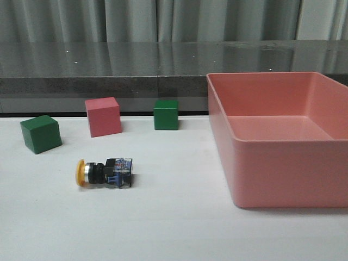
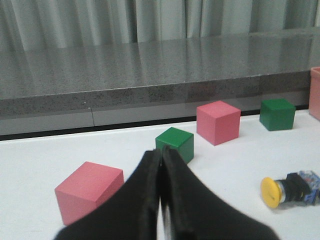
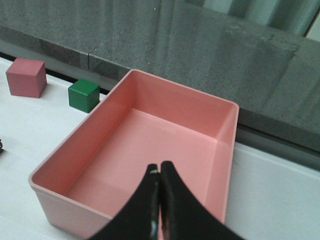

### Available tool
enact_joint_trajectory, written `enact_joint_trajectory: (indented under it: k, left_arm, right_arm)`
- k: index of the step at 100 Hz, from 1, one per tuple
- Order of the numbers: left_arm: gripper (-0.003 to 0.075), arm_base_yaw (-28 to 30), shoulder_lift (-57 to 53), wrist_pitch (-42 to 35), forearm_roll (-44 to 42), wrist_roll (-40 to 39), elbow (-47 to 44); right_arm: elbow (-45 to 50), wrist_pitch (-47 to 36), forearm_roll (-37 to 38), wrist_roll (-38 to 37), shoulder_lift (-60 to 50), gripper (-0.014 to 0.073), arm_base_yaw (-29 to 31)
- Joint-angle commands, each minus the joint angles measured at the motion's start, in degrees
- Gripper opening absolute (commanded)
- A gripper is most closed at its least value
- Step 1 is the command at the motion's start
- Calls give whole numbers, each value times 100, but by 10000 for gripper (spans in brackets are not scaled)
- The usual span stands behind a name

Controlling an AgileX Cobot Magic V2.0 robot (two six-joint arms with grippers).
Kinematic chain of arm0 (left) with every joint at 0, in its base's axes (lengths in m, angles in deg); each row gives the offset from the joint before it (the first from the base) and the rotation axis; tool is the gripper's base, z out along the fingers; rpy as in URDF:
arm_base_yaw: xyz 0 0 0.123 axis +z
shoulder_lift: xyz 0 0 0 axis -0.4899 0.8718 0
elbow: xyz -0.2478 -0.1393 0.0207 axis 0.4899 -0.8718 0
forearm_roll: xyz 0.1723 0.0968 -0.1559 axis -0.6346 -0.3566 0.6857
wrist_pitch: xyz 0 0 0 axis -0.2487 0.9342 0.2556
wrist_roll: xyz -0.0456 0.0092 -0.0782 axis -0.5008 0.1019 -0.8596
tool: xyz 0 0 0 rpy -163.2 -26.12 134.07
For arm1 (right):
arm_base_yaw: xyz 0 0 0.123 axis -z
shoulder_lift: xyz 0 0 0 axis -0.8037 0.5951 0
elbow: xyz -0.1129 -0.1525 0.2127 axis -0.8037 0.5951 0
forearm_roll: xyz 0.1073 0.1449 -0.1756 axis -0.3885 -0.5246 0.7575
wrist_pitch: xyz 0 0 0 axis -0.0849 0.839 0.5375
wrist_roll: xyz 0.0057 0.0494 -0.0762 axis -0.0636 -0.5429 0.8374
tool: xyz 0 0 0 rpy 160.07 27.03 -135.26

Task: Place and stand button with both arms
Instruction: 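Open the right gripper and withdraw it back over the bin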

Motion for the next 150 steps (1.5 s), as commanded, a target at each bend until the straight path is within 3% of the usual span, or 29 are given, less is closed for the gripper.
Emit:
enact_joint_trajectory:
  k: [1,9,18,34,50,66,78,84,91,100,110,129,150]
  left_arm:
    - [-20,7,-162,-636,760,-44,-204]
    - [-20,7,-162,-653,1480,-44,-46]
    - [-20,7,-76,-466,1609,-44,337]
    - [-20,7,521,130,1264,47,1422]
    - [-20,7,1817,780,735,47,2792]
    - [-19,7,3224,844,735,79,3893]
    - [-13,7,3949,885,735,565,4368]
    - [22,7,4260,928,735,666,4542]
    - [122,7,4542,942,735,750,4674]
    - [359,7,4785,900,735,773,4720]
    - [530,7,4992,732,735,773,4720]
    - [545,7,5464,800,1426,750,4706]
    - [545,7,6159,79,1676,763,4756]
  right_arm:
    - [-5,-489,-42,-30,-315,-76,29]
    - [65,-399,-31,-30,-496,-76,29]
    - [80,-296,-13,-30,-542,-76,29]
    - [80,-244,-14,-30,-542,-76,29]
    - [80,-339,-14,-30,-542,-76,29]
    - [80,-397,-14,-30,-542,-76,29]
    - [80,-404,-14,-30,-542,-76,29]
    - [80,-441,-14,-30,-542,-76,29]
    - [80,-514,-14,-30,-542,-76,29]
    - [80,-591,-14,-30,-542,-76,29]
    - [80,-635,-14,-30,-542,-76,29]
    - [80,-640,-14,-30,-542,-76,29]
    - [80,-640,-14,-30,-542,-76,29]
